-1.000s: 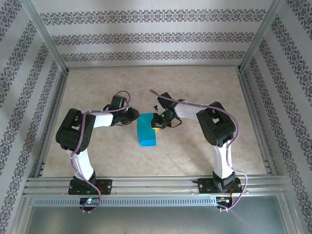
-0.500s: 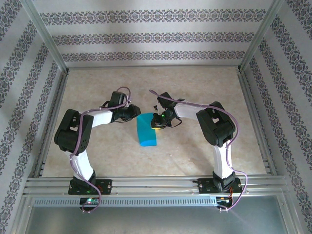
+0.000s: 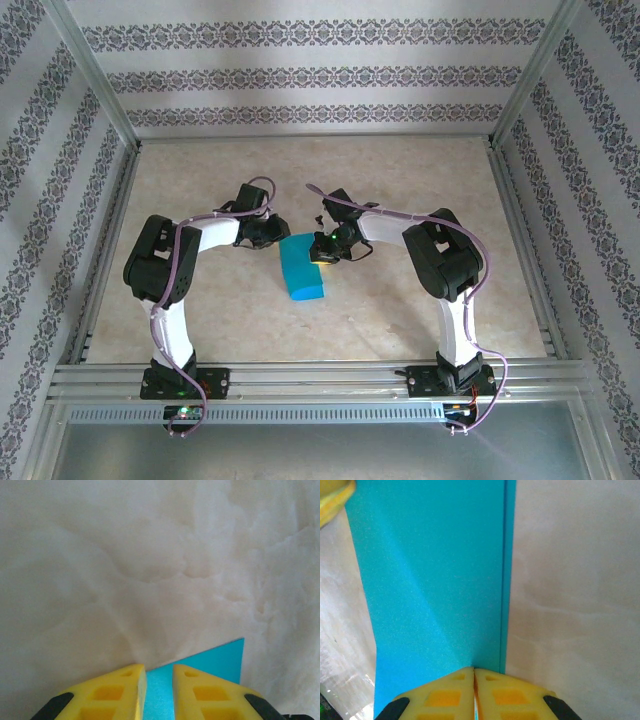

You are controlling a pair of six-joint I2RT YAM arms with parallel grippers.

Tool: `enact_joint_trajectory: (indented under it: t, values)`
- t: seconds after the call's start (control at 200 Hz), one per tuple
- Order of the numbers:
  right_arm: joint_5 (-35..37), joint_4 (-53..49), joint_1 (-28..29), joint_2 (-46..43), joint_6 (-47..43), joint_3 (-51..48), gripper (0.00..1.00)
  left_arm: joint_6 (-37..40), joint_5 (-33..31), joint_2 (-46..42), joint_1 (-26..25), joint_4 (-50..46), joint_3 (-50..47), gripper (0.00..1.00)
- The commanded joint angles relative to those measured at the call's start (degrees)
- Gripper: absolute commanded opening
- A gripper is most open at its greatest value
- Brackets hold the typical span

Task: Fold a paper plane with a square sheet of paper (pick it up from the middle)
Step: First fold the square sheet of paper in half at the center of the table.

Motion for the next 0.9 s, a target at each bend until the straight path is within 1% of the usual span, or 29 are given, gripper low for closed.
enact_joint_trajectory:
  t: [0.0, 0.12, 0.255, 0.39, 0.505, 0.665, 0.894]
  values:
    - [17.3, -9.9, -1.4, 7.1, -0.7, -4.8, 0.12, 3.1, -4.1, -4.3, 2.9, -6.4, 0.3, 0.23]
    - [17.2, -9.7, -1.4, 7.1, -0.5, -4.9, 0.12, -0.2, -0.2, -9.8, 1.2, -5.0, -2.7, 0.24]
    - [17.1, -9.4, -1.4, 7.2, -0.4, -5.2, 0.12, -3.9, 1.3, -14.8, -3.6, -3.9, -6.5, 0.23]
    - [17.2, -9.2, -1.3, 7.6, -0.2, -5.2, 0.12, -9.4, 3.1, -16.6, -9.0, -0.7, -10.8, 0.22]
    - [17.4, -8.8, -1.3, 7.8, 0.0, -5.4, 0.11, -12.9, 3.6, -16.8, -12.2, 1.6, -14.0, 0.2]
    - [17.2, -8.2, -1.3, 8.2, 0.3, -5.8, 0.11, -14.2, 3.1, -15.5, -13.7, 0.7, -16.5, 0.17]
    - [17.1, -7.7, -1.3, 8.5, 0.7, -6.2, 0.11, -12.6, 1.4, -13.9, -14.0, -1.3, -19.1, 0.17]
